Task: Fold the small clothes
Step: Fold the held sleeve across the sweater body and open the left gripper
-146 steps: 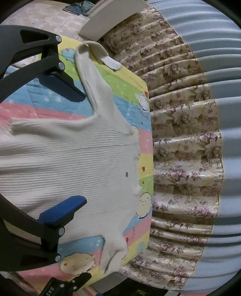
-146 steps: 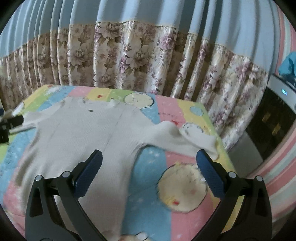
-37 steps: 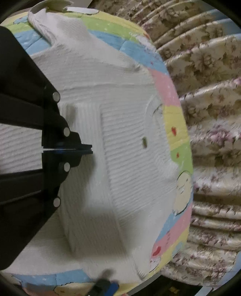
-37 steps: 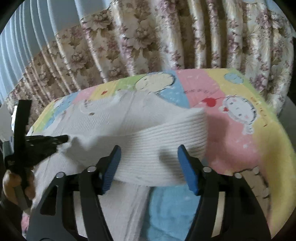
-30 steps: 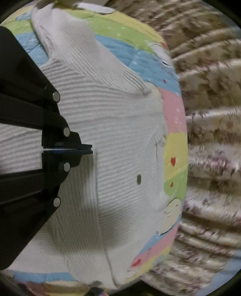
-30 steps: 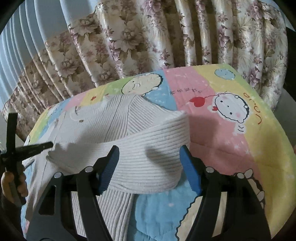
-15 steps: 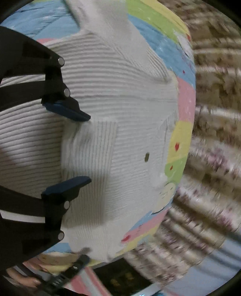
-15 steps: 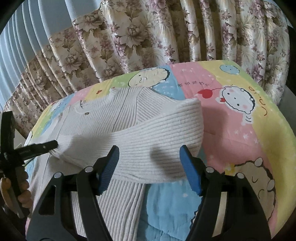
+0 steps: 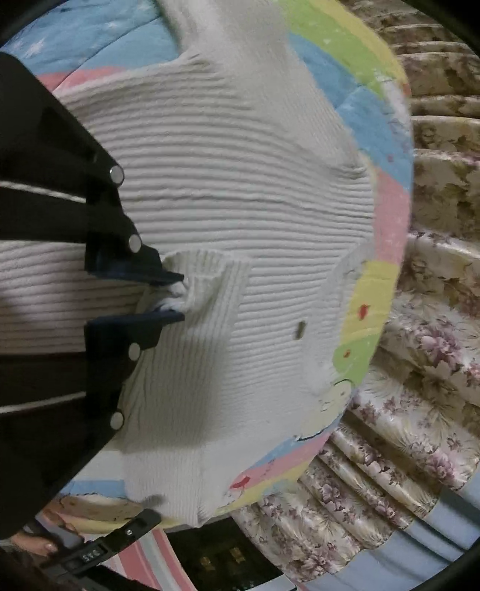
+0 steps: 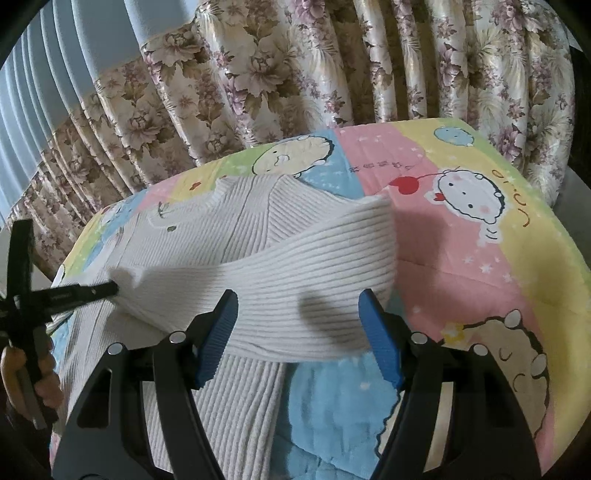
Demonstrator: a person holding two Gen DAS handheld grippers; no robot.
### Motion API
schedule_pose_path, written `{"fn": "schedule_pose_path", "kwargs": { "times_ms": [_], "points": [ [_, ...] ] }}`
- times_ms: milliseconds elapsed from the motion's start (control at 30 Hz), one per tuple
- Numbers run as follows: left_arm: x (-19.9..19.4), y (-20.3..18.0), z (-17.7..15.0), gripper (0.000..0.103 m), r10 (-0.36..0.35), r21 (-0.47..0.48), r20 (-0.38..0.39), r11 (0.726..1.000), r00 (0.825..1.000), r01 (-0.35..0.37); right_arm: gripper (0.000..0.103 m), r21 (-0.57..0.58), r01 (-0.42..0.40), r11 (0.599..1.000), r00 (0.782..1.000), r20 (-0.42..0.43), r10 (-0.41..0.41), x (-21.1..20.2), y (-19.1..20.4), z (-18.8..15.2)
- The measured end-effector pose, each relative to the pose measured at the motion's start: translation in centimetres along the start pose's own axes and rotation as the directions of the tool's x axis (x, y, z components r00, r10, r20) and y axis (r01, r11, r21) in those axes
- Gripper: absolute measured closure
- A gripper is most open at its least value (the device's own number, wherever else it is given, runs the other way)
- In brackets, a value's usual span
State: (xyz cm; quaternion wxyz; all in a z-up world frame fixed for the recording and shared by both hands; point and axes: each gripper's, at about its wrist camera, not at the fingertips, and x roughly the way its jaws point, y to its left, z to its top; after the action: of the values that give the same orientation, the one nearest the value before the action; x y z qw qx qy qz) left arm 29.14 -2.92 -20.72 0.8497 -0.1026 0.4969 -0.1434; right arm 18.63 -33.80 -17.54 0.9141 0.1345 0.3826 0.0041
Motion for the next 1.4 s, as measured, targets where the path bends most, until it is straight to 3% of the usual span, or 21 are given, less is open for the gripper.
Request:
{"fn": "schedule_pose_path", "kwargs": {
  "times_ms": [100,200,300,367,500,667,733,833,933,1033,1133,1300,1367,1400],
  "points": [
    [-1.8,-0.6,1.3,0.089,0.101,0.099,0.106,0.989,0.989,-0.112,0.034,-0.006,0.009,1.0,1.0,0.008,-0.009,-0.2,0.0,0.3],
    [-3.3,0.4,3.3,0.089,0.212,0.147,0.217,0.958,0.953,-0.247,0.034,-0.018,0.004,1.0,1.0,0.005,-0.004,0.2,0.4,0.6],
    [-3.1,3.1,5.0,0.089,0.312,0.133,0.234,0.928,0.921,-0.348,0.034,-0.032,-0.007,0.999,1.0,-0.005,0.007,1.3,1.0,1.1],
    [-2.8,5.1,5.2,0.089,0.356,0.118,0.211,0.915,0.91,-0.385,0.034,-0.032,-0.02,0.999,1.0,-0.01,0.019,2.2,1.1,1.9],
    [-2.2,7.6,4.1,0.089,0.345,0.082,0.151,0.93,0.927,-0.359,0.036,-0.038,-0.059,0.998,0.997,-0.055,0.056,5.3,1.3,3.6],
    [-1.7,7.4,2.7,0.089,0.357,0.082,0.138,0.925,0.924,-0.37,0.063,-0.111,-0.016,0.994,0.979,-0.205,-0.007,9.3,2.0,4.5],
    [-1.6,7.4,2.6,0.089,0.356,0.081,0.139,0.926,0.924,-0.369,0.081,-0.164,-0.003,0.986,0.981,-0.191,-0.029,9.1,2.5,4.6],
    [-1.5,7.5,3.2,0.089,0.35,0.078,0.151,0.928,0.924,-0.365,0.088,-0.177,-0.001,0.984,0.991,-0.132,-0.022,8.8,2.7,5.2],
    [-1.5,7.6,4.5,0.089,0.329,0.06,0.188,0.937,0.925,-0.345,0.09,-0.173,-0.001,0.985,0.999,-0.048,-0.008,8.7,2.9,5.7],
    [-2.0,7.2,5.4,0.089,0.337,0.051,0.238,0.932,0.911,-0.358,0.09,-0.169,-0.014,0.986,1.0,0.016,0.017,8.8,3.1,5.8],
    [-2.3,7.5,5.4,0.089,0.342,0.044,0.249,0.93,0.906,-0.364,0.09,-0.17,-0.023,0.985,1.0,-0.019,0.02,10.1,2.8,5.4],
    [-1.1,9.3,3.9,0.087,0.338,0.033,0.171,0.937,0.925,-0.348,0.083,-0.198,-0.006,0.98,0.999,-0.054,-0.005,9.9,2.3,4.6],
    [-1.1,9.2,3.5,0.084,0.347,0.045,0.167,0.932,0.923,-0.359,0.077,-0.207,-0.003,0.978,0.998,-0.065,-0.01,9.5,2.4,4.5],
    [-1.0,9.0,3.5,0.078,0.367,0.059,0.166,0.923,0.915,-0.38,0.072,-0.205,-0.007,0.979,0.998,-0.061,-0.006,8.9,2.3,4.5]
  ]
}}
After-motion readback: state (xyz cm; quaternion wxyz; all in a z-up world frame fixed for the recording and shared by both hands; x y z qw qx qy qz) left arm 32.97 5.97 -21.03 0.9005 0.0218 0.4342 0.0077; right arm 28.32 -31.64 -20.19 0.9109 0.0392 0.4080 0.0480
